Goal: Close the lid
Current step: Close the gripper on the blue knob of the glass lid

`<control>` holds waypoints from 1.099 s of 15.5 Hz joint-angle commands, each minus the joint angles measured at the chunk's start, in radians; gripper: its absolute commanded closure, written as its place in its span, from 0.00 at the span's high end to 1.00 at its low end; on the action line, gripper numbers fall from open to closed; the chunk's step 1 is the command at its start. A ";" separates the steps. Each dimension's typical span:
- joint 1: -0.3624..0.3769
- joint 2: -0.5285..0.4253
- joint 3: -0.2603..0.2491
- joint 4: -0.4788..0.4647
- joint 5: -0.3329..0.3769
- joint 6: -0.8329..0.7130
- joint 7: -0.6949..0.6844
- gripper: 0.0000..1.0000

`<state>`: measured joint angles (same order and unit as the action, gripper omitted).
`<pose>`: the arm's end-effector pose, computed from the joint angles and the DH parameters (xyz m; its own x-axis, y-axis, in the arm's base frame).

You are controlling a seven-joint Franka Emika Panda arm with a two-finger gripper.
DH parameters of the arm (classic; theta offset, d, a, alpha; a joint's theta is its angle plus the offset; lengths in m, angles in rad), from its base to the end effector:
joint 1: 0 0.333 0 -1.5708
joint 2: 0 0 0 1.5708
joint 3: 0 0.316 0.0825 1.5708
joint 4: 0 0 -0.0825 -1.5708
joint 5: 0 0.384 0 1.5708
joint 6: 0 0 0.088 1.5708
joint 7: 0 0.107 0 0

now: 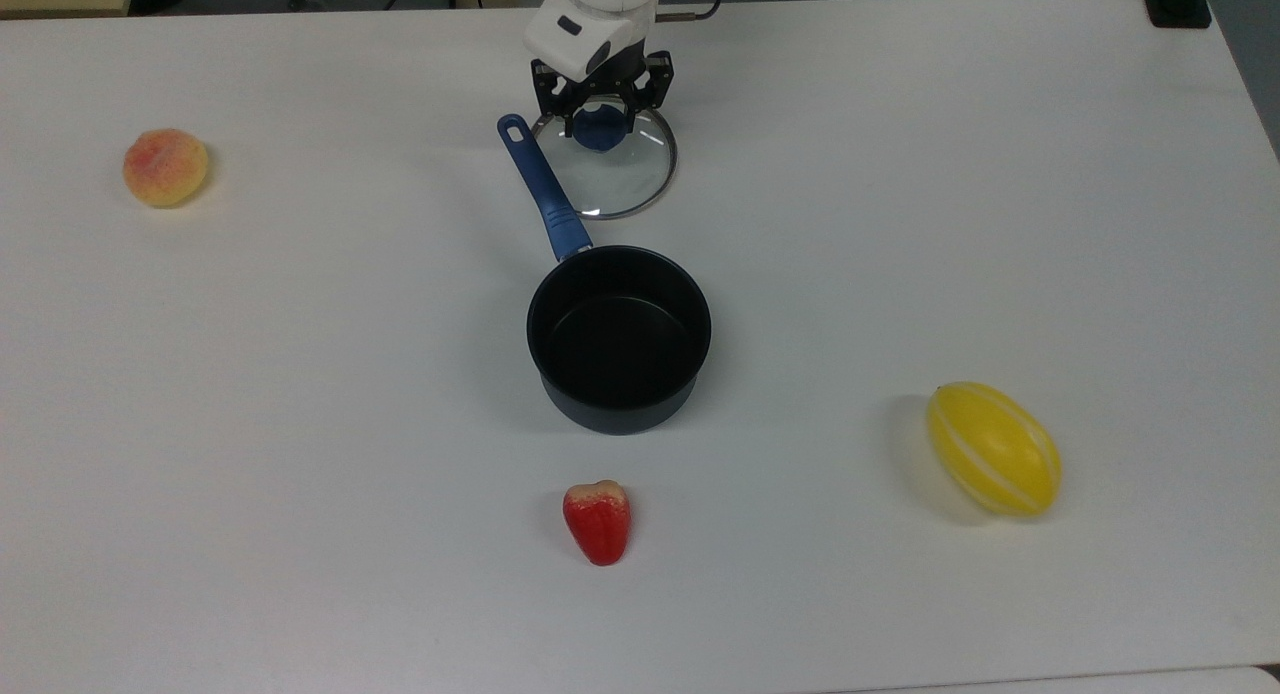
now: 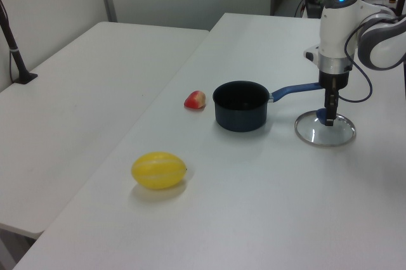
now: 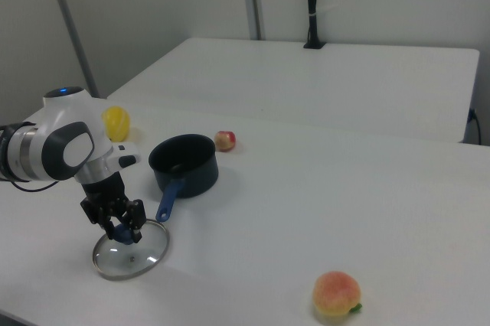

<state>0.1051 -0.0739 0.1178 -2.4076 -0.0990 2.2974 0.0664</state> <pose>0.4663 0.1034 0.3382 0.9749 0.2198 -0.0343 0.2220 -0.9716 0.0825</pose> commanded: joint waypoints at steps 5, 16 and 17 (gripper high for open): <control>-0.002 -0.024 0.010 -0.011 -0.021 0.002 0.041 0.00; -0.002 -0.047 0.118 0.194 -0.005 -0.307 0.043 0.00; -0.002 -0.046 0.118 0.232 -0.002 -0.337 0.044 0.00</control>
<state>0.1067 -0.1120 0.2172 -2.2783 -0.0991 2.0652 0.0894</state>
